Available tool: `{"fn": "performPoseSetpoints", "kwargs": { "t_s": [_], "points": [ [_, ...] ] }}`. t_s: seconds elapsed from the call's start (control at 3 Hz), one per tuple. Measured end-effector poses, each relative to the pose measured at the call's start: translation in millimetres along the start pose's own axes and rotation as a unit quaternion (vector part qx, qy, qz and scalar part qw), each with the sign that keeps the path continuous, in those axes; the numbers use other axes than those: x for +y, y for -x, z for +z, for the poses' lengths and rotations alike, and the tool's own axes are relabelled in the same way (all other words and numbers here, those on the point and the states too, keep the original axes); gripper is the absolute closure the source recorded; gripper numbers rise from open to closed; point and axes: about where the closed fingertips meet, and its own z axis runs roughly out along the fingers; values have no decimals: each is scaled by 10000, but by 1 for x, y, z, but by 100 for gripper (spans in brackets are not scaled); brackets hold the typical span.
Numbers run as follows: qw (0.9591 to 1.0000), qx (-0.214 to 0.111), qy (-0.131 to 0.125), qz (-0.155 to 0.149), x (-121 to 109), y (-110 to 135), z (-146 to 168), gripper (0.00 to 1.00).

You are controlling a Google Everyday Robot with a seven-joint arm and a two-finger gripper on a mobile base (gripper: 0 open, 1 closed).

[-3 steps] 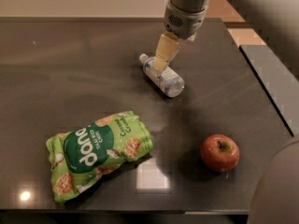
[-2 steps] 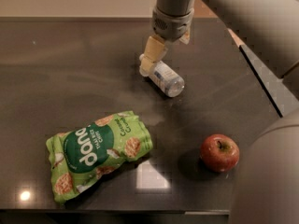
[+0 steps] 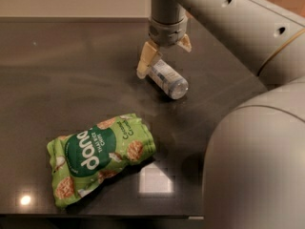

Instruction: Place blue plastic bottle upright

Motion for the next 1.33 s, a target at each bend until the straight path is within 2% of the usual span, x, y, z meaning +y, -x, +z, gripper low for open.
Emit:
{"fn": "performPoseSetpoints", "kwargs": {
  "t_s": [0.33,1.0,1.33],
  "points": [
    [9998,95,58,187,-5,11,14,0],
    [9991,224,152,332,-12,24,37,0],
    [9989,267,193,344,-12,23,43,18]
  ]
}}
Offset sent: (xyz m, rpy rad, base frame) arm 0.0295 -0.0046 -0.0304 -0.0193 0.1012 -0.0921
